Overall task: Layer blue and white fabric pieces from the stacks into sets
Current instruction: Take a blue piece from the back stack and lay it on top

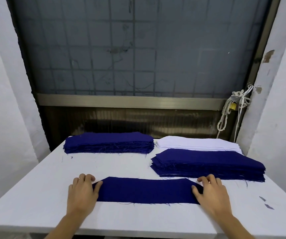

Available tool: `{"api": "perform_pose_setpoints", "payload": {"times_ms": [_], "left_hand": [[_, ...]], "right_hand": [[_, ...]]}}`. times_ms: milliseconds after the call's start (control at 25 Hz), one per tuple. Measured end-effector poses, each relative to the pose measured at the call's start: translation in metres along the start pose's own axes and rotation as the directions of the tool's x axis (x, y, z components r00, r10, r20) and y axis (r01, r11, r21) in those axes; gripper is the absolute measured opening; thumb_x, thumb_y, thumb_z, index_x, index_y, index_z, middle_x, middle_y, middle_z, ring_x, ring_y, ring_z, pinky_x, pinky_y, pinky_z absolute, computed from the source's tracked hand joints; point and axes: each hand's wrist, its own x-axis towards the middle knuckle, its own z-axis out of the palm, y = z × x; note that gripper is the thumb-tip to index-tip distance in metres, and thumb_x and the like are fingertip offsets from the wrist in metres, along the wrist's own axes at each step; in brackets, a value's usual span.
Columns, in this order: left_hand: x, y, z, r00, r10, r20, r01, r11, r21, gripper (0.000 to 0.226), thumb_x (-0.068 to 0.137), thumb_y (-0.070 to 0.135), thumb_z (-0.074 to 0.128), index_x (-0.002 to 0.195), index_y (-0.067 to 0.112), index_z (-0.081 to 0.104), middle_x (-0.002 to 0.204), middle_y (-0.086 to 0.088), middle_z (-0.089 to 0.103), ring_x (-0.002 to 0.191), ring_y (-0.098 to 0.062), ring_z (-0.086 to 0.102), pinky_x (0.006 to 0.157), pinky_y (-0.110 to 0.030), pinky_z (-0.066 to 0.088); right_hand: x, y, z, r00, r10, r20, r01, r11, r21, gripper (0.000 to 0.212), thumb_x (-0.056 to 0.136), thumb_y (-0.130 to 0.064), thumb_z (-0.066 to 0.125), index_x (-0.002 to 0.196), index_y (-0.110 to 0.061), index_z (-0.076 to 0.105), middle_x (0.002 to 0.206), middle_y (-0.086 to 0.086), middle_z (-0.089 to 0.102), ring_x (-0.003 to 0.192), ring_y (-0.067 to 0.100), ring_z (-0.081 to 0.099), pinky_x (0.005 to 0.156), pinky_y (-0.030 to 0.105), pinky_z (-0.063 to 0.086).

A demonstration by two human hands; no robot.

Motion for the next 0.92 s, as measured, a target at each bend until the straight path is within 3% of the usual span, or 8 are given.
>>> {"api": "perform_pose_setpoints", "payload": {"times_ms": [280,360,440,520,600,720,840,920], "left_hand": [[0.002,-0.002,-0.002,0.994,0.004,0.112,-0.003,1.0,-0.004,0.027,0.1,0.052,0.05,0.09,0.029,0.059,0.087,0.012,0.054,0.083,-0.014,0.05,0.078,-0.032,0.043],[0.002,-0.001,-0.005,0.993,0.029,0.114,-0.02,0.996,-0.084,0.022,0.102,0.045,0.053,0.086,0.03,0.057,0.085,0.013,0.055,0.081,-0.012,0.053,0.075,-0.033,0.044],[0.001,0.0,-0.009,0.992,0.003,0.124,0.019,0.984,-0.179,0.024,0.102,0.041,0.054,0.081,0.03,0.056,0.078,0.012,0.061,0.074,-0.01,0.058,0.068,-0.032,0.046],[0.0,0.0,-0.013,0.985,-0.077,0.152,0.121,0.945,-0.305,0.026,0.102,0.042,0.053,0.081,0.028,0.056,0.07,0.009,0.065,0.067,-0.012,0.062,0.06,-0.031,0.047],[-0.002,0.001,-0.016,0.979,-0.11,0.172,0.172,0.898,-0.404,0.025,0.102,0.038,0.056,0.083,0.024,0.059,0.068,0.007,0.067,0.067,-0.015,0.064,0.06,-0.032,0.049],[0.005,0.013,-0.024,0.979,-0.075,0.192,0.171,0.815,-0.554,0.019,0.102,0.027,0.061,0.085,0.02,0.066,0.078,0.01,0.072,0.074,-0.012,0.067,0.064,-0.024,0.051],[0.034,0.043,-0.036,0.99,-0.018,0.141,0.103,0.773,-0.626,0.012,0.103,0.019,0.059,0.093,0.022,0.067,0.087,0.01,0.072,0.086,-0.007,0.067,0.065,-0.011,0.049],[0.057,0.071,-0.04,0.992,0.008,0.125,0.073,0.77,-0.633,0.011,0.103,0.015,0.056,0.102,0.022,0.064,0.099,0.011,0.068,0.095,-0.01,0.064,0.068,-0.014,0.049]], "right_hand": [[-0.001,-0.004,-0.002,0.999,-0.01,0.053,0.013,0.999,-0.053,0.043,0.096,-0.059,0.043,0.121,-0.029,0.06,0.109,-0.013,0.063,0.104,0.011,0.053,0.089,0.028,0.042],[0.0,-0.004,-0.003,0.996,-0.059,0.067,0.055,0.997,0.051,0.03,0.097,-0.052,0.05,0.113,-0.028,0.061,0.102,-0.015,0.058,0.1,0.009,0.051,0.087,0.027,0.042],[-0.002,-0.003,-0.007,0.994,-0.092,0.055,0.077,0.969,0.235,0.012,0.096,-0.042,0.06,0.097,-0.031,0.055,0.087,-0.016,0.056,0.083,0.005,0.053,0.074,0.025,0.043],[-0.004,-0.001,-0.011,0.994,-0.092,0.066,0.06,0.921,0.386,0.02,0.095,-0.037,0.065,0.087,-0.035,0.046,0.075,-0.013,0.059,0.062,0.005,0.054,0.056,0.021,0.04],[-0.006,0.001,-0.014,0.994,-0.103,0.047,0.062,0.846,0.529,0.025,0.095,-0.031,0.068,0.086,-0.038,0.046,0.077,-0.013,0.065,0.055,0.009,0.054,0.052,0.024,0.042],[-0.004,0.003,-0.02,0.997,-0.053,-0.05,0.073,0.739,0.67,0.027,0.095,-0.022,0.069,0.092,-0.042,0.05,0.1,-0.027,0.065,0.06,0.013,0.059,0.061,0.022,0.048],[0.017,0.011,-0.04,0.99,0.01,-0.139,0.098,0.66,0.745,0.036,0.095,-0.016,0.067,0.101,-0.047,0.05,0.106,-0.028,0.062,0.092,-0.002,0.063,0.072,0.009,0.047],[0.041,0.024,-0.057,0.983,0.072,-0.167,0.08,0.655,0.751,0.035,0.097,-0.013,0.065,0.108,-0.043,0.05,0.108,-0.027,0.062,0.104,-0.005,0.059,0.08,0.014,0.048]]}}
